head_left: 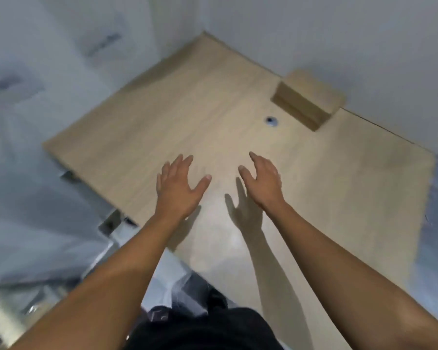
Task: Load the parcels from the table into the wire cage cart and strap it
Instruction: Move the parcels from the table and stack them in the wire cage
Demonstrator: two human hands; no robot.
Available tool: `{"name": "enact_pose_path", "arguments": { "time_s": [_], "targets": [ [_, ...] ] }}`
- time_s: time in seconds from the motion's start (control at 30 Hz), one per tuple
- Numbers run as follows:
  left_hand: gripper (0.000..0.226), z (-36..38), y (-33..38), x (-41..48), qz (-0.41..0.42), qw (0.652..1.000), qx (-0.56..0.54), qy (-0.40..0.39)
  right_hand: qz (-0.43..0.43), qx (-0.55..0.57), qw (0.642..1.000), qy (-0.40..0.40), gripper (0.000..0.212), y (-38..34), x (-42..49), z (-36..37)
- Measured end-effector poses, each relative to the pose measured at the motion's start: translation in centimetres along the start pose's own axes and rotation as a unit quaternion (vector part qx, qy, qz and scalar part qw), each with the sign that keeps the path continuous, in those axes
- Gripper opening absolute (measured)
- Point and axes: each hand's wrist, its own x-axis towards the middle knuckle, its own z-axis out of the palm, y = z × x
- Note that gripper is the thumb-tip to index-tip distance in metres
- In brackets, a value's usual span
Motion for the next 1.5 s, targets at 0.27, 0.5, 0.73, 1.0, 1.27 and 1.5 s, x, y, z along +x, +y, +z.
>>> {"name": "enact_pose_path", "arguments": {
  "time_s": [0.27, 0.5, 0.73, 1.0, 1.27, 1.5],
  "targets": [
    [0.074, 7.7, 11.6, 8.7, 0.128, 0.985, 0.045, -0.103, 0.154, 0.0, 0.988, 0.021, 0.065, 13.5, 5.9, -3.9],
    [0.07, 14.1, 19.0, 21.4, 0.202, 0.966, 0.072, -0.146, 0.294, -0.095, 0.948, 0.075, 0.073, 17.9, 16.2, -1.2],
    [0.073, 24.3, 27.2, 34.9, 0.329, 0.93, 0.124, -0.106, 0.259, -0.189, 0.924, 0.207, 0.073, 19.8, 17.8, 1.9],
    [0.081, 30.0, 32.4, 42.5, 0.331, 0.888, 0.273, -0.164, 0.273, -0.149, 0.929, 0.199, 0.076, 19.9, 17.7, 1.3],
    [0.076, 26.5, 27.6, 36.8, 0.337, 0.88, 0.285, -0.177, 0.241, 0.022, 0.931, 0.273, 0.075, 19.1, 16.8, 0.0],
    [0.071, 25.7, 27.0, 31.1, 0.323, 0.889, 0.235, -0.223, 0.278, 0.503, 0.734, 0.363, 0.084, 20.6, 18.0, -3.6]
  ]
}}
